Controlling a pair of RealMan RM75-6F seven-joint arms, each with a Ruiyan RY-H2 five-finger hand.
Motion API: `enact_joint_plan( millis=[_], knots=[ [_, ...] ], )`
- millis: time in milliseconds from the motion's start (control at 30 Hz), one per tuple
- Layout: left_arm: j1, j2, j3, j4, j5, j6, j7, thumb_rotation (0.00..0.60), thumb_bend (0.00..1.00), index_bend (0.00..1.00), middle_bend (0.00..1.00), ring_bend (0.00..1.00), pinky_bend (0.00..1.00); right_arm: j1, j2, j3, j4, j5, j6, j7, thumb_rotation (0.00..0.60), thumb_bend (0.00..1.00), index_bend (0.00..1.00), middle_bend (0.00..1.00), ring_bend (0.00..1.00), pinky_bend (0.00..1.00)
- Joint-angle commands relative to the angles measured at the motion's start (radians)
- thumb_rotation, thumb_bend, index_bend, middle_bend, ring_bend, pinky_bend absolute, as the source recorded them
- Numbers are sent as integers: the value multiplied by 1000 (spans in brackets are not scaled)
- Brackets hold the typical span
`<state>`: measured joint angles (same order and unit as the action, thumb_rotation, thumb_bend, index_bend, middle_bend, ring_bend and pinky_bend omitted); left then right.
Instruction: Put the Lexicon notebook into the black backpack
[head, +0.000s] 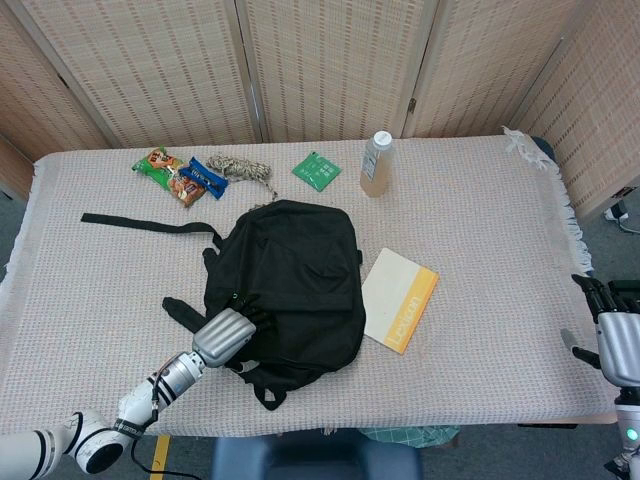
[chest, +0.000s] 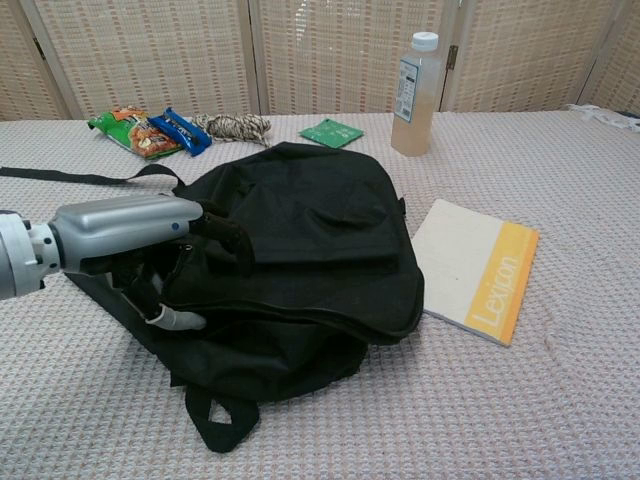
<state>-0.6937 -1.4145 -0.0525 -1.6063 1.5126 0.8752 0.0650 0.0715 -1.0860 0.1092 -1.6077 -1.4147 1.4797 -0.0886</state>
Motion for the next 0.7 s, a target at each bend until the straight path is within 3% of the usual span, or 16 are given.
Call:
enact_joint_plan(
  millis=[33, 133, 400, 567, 700],
  knots=[
    [-5, -3, 2, -4, -7, -4, 5, 600, 318, 372, 278, 243, 72, -2, -1, -1, 2, 0, 1, 3, 600, 307, 171, 221, 346, 313],
    [-12, -25, 2, 10, -21, -12, 9, 600, 342, 396, 278, 244, 74, -4, -3, -3, 7, 0, 1, 9, 600, 307, 170, 221, 346, 313],
    [-3, -61, -2, 29, -29, 31, -27, 600, 659, 659, 343, 299, 117, -8, -2, -3, 19, -4, 8, 25, 600, 307, 170, 221, 347, 313],
    [10, -62, -21, -7, -69, 53, -89, 600, 696, 740, 376, 308, 115, 3, -6, -11, 32, -48, 8, 51, 600, 306, 171, 221, 353, 314],
    [20, -49, -72, -66, -148, 66, -164, 600, 721, 746, 390, 313, 120, 28, 0, -32, 31, -131, 1, 90, 600, 306, 171, 231, 361, 319]
  ],
)
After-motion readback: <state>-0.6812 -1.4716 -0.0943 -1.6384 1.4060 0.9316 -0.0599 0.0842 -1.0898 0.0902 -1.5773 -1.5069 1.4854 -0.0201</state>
